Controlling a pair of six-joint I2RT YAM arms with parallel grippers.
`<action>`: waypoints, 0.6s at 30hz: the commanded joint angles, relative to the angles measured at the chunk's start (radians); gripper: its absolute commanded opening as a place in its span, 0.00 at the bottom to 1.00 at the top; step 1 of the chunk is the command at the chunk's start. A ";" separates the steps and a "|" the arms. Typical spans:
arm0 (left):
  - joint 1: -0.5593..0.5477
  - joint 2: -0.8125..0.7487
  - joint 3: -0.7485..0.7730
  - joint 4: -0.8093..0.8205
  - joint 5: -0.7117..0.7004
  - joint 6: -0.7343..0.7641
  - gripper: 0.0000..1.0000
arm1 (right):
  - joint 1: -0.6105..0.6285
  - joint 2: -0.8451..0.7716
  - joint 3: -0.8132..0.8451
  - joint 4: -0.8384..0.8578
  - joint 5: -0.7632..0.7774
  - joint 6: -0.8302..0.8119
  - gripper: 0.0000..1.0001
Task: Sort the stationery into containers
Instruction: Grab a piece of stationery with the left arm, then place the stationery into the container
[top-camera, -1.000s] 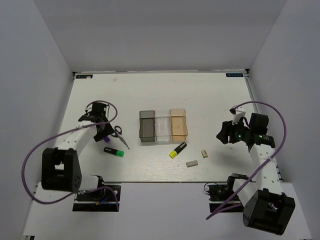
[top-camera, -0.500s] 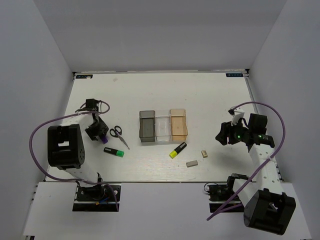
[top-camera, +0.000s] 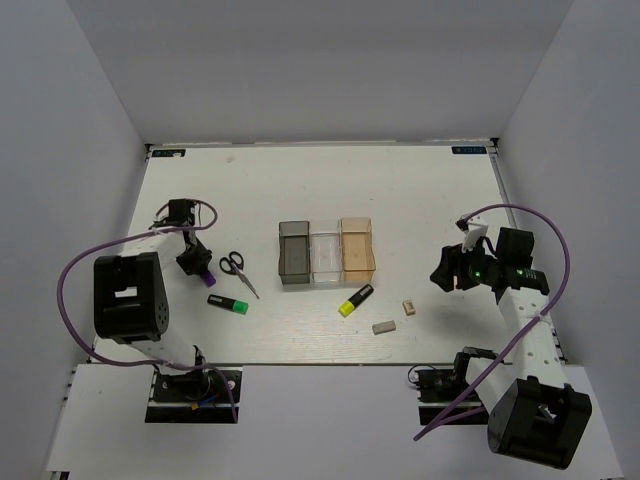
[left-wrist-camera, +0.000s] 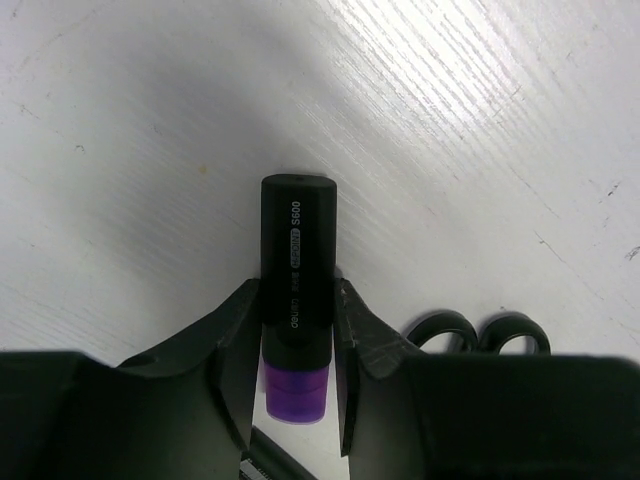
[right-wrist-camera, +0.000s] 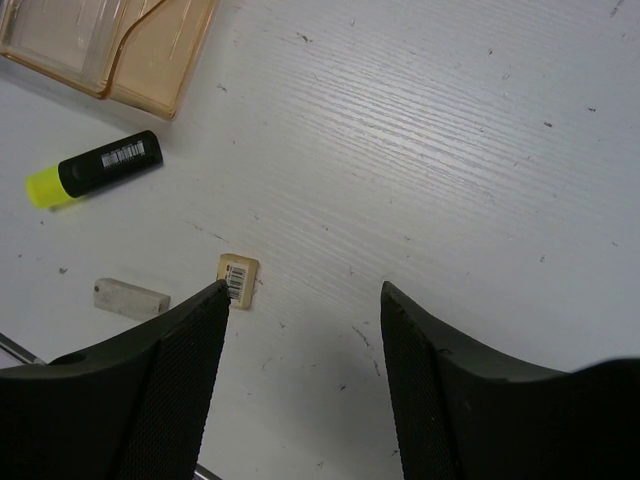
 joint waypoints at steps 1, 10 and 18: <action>-0.002 0.036 -0.066 0.011 0.052 -0.026 0.12 | 0.003 -0.011 0.029 -0.001 -0.020 -0.009 0.65; -0.181 -0.216 0.090 -0.087 0.054 0.053 0.01 | 0.005 -0.018 0.029 -0.030 -0.069 -0.041 0.09; -0.457 -0.127 0.285 -0.041 0.123 0.099 0.01 | 0.005 -0.024 0.028 -0.030 -0.069 -0.038 0.26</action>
